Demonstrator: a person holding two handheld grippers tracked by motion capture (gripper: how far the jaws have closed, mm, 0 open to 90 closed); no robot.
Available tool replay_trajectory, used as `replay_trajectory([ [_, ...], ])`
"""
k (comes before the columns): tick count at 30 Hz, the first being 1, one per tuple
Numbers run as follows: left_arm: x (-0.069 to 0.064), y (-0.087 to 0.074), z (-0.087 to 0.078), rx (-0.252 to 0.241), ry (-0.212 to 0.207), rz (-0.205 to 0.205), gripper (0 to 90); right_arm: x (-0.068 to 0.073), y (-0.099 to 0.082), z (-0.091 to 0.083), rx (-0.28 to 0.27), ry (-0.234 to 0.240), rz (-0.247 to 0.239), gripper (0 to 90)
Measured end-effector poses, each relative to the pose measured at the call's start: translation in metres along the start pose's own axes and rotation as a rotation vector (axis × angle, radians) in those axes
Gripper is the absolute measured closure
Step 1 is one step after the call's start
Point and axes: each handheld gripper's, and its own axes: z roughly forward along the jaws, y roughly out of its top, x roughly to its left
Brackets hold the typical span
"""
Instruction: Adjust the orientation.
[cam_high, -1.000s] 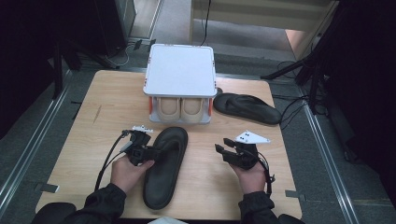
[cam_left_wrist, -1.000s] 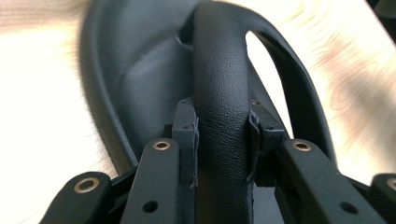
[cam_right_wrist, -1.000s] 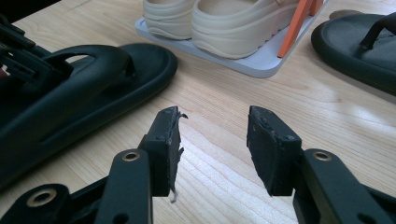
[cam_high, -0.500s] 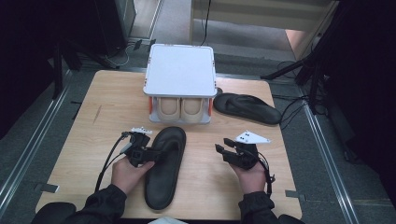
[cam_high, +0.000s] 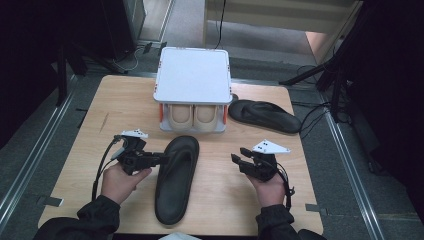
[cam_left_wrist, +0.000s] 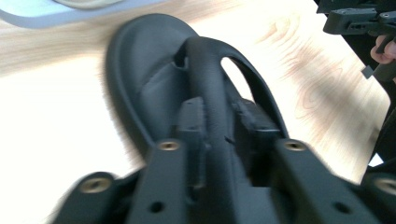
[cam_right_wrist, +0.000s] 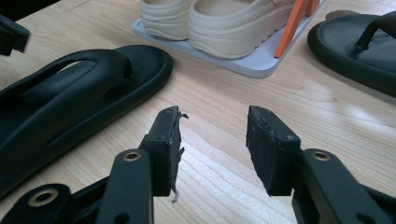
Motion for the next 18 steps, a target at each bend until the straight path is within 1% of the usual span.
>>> replay_trajectory([
  [1, 0.000, 0.000, 0.000, 0.000, 0.000, 0.000, 78.5, 0.000, 0.000, 0.000, -0.002, 0.000, 0.002, 56.8],
  [2, 0.004, -0.004, -0.001, 0.018, 0.008, -0.002, 81.5, -0.001, 0.000, -0.001, -0.004, 0.001, 0.004, 57.4],
  [4, 0.007, -0.010, 0.000, 0.030, 0.015, -0.014, 84.7, -0.001, 0.000, -0.002, -0.005, 0.001, 0.006, 58.2],
  [5, 0.009, -0.013, 0.001, 0.039, 0.023, -0.011, 87.5, -0.002, 0.000, -0.002, -0.007, -0.002, 0.004, 58.3],
  [6, 0.010, -0.016, 0.003, 0.049, 0.041, -0.004, 89.7, -0.002, 0.000, -0.002, -0.007, -0.002, 0.007, 58.4],
  [8, 0.012, -0.022, 0.005, 0.075, 0.052, -0.010, 90.0, -0.002, 0.000, -0.002, -0.010, -0.003, 0.008, 58.6],
  [11, 0.015, -0.029, 0.007, 0.093, 0.065, -0.025, 90.0, -0.002, 0.001, -0.002, -0.016, -0.003, 0.006, 58.9],
  [12, 0.016, -0.033, 0.008, 0.103, 0.075, -0.037, 90.0, -0.003, 0.001, -0.002, -0.017, -0.003, 0.006, 58.9],
  [14, 0.018, -0.036, 0.010, 0.123, 0.076, -0.042, 90.0, -0.003, 0.001, -0.002, -0.018, -0.003, 0.009, 59.0],
  [15, 0.018, -0.038, 0.011, 0.128, 0.085, -0.041, 90.0, -0.003, 0.002, -0.002, -0.019, -0.003, 0.011, 59.0],
  [17, 0.017, -0.040, 0.013, 0.139, 0.084, -0.046, 90.0, -0.004, 0.004, -0.003, -0.019, -0.009, 0.006, 59.0],
  [18, 0.016, -0.041, 0.014, 0.140, 0.082, -0.042, 90.0, -0.004, 0.004, -0.003, -0.022, -0.009, 0.006, 59.0],
])
